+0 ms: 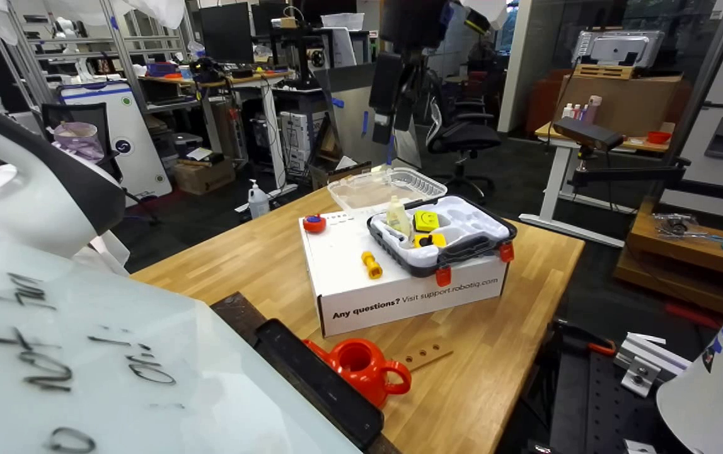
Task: Pick the wooden object on the table, put it on the case cover, take the container out of the case and put it on the box then place the dumbbell at the edge of the box
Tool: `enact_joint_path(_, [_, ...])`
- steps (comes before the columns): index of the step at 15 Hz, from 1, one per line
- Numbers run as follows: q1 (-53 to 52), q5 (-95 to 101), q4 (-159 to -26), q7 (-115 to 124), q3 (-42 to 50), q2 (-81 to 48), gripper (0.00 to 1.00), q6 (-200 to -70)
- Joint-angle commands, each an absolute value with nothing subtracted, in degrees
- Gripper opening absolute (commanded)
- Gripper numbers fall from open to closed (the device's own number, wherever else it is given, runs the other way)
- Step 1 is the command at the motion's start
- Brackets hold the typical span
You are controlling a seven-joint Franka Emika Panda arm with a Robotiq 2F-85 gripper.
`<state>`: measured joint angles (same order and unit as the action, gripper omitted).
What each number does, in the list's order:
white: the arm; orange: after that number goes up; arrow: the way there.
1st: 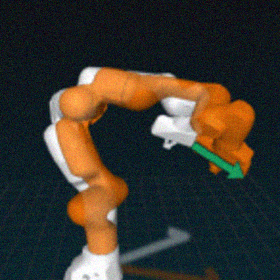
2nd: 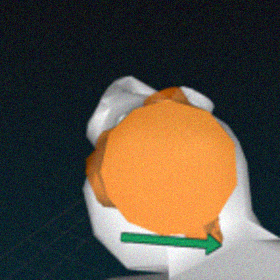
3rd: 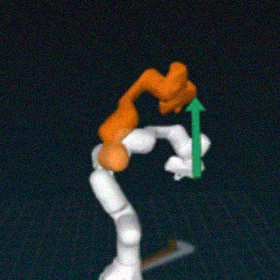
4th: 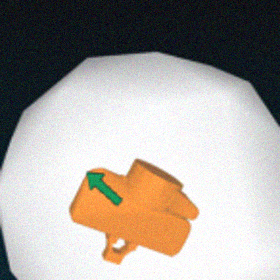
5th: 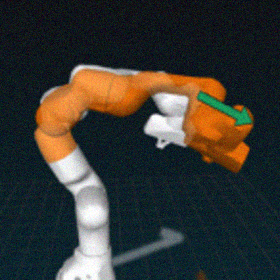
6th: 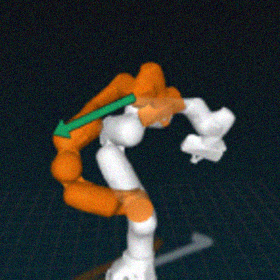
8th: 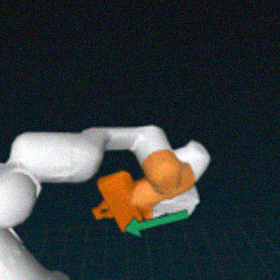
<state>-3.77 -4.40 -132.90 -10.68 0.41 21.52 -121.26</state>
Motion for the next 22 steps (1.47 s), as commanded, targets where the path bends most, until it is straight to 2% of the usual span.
enact_joint_path(1, [-3.95, -4.44, -132.98, -10.83, 0.32, 21.22, 1.00, -121.09])
enact_joint_path(10, [-4.03, -4.72, -133.20, -10.75, 0.32, 20.75, 1.00, -122.80])
enact_joint_path(18, [-7.03, -7.80, -140.14, -34.24, 2.32, 13.35, 1.00, -120.70])
enact_joint_path(22, [-6.06, -6.90, -140.86, -31.60, 1.17, 12.26, 1.00, -121.32])
